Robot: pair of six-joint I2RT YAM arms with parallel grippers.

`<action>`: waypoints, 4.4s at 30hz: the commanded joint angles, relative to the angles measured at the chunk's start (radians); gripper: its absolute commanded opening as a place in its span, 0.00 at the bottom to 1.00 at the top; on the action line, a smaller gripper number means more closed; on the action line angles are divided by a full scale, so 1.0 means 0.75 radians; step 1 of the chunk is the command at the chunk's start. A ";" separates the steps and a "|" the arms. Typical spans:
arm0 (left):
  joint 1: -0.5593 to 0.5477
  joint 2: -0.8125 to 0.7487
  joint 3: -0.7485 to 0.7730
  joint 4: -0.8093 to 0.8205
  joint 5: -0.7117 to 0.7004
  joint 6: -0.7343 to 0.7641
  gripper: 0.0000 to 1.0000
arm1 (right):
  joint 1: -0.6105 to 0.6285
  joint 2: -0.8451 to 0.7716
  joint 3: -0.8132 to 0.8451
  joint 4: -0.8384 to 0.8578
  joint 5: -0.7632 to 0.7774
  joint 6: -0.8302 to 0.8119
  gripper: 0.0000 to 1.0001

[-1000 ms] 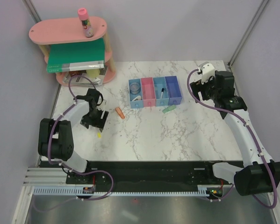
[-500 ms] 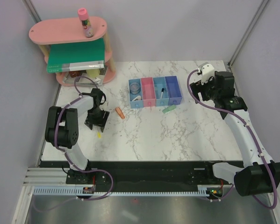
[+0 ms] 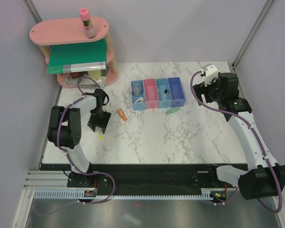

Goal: Sort the stationery into containers
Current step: Pick up the pen from the center of the board, then place the pen in the storage box.

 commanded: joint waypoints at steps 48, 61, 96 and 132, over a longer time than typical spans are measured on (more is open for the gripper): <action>-0.200 -0.434 0.639 0.236 1.055 -0.200 0.02 | 0.079 0.188 0.265 -0.303 -1.202 -0.062 0.96; -0.302 -0.483 0.644 0.514 1.346 -0.364 0.02 | 0.453 0.454 0.574 -0.190 -1.045 -0.001 0.94; -0.374 -0.483 0.548 0.725 1.322 -0.411 0.02 | 0.613 0.571 0.805 -0.221 -0.979 -0.009 0.75; -0.153 -0.667 0.345 0.343 0.985 0.022 0.74 | 0.534 0.642 0.852 -0.170 -0.699 0.018 0.00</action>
